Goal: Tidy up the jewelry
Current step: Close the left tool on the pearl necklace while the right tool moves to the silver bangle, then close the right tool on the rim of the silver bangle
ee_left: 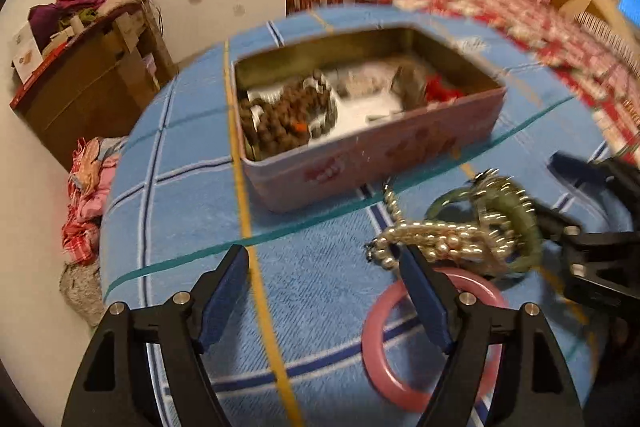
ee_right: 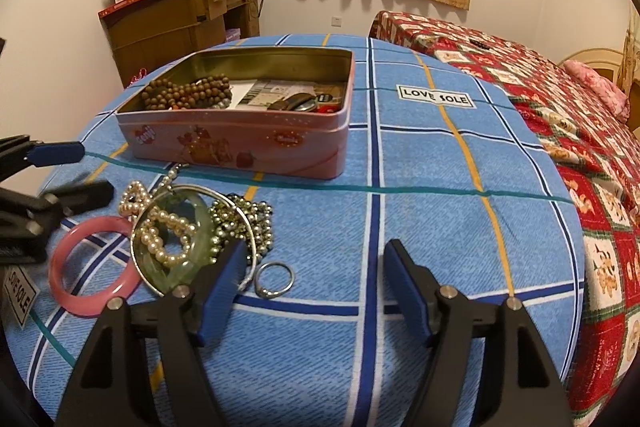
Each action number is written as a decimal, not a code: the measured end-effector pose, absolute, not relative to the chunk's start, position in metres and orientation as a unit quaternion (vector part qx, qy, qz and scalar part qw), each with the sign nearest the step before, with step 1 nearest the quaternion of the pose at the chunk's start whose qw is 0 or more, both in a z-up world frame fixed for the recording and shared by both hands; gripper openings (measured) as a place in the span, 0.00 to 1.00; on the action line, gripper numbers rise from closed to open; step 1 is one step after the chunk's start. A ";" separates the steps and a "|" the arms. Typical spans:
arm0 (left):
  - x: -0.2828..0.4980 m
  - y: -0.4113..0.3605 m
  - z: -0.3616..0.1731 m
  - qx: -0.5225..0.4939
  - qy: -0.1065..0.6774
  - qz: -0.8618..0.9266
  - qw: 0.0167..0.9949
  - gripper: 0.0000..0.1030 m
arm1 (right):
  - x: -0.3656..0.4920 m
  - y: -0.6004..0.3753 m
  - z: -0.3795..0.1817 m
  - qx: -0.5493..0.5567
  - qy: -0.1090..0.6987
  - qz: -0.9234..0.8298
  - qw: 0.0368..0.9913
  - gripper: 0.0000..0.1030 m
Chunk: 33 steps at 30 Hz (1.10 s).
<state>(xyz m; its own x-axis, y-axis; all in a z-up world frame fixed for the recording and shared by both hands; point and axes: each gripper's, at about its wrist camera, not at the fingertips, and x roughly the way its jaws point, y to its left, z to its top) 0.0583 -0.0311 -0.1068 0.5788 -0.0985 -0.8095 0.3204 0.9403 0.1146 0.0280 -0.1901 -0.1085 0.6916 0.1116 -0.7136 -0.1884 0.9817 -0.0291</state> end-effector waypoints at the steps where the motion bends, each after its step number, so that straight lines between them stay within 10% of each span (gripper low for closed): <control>1: 0.062 -0.031 -0.107 0.120 0.444 -0.122 0.880 0.77 | 0.028 -0.190 -0.108 -0.051 0.384 0.081 0.918 0.72; 17: 0.067 0.024 -0.112 0.107 0.427 -0.053 0.896 0.77 | 0.027 -0.188 -0.109 -0.055 0.384 0.085 0.918 0.75; 20: 0.062 0.026 -0.110 0.108 0.417 -0.061 0.900 0.48 | 0.027 -0.188 -0.109 -0.052 0.385 0.090 0.917 0.72; 24: 0.061 0.021 -0.106 0.100 0.416 -0.093 0.899 0.10 | 0.025 -0.181 -0.106 -0.057 0.384 0.119 0.914 0.42; 29: 0.058 0.018 -0.107 0.085 0.416 -0.104 0.899 0.09 | 0.022 -0.176 -0.105 -0.067 0.383 0.129 0.912 0.35; 33: 0.058 0.018 -0.107 0.080 0.416 -0.108 0.899 0.07 | 0.022 -0.182 -0.102 -0.054 0.378 0.122 0.916 0.50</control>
<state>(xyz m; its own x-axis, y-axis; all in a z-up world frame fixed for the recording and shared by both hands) 0.0576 0.0180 -0.1066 0.6306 -0.1288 -0.7654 0.2611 0.9639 0.0529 0.0225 -0.1820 -0.1023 0.6840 0.1831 -0.7062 -0.2643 0.9644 -0.0060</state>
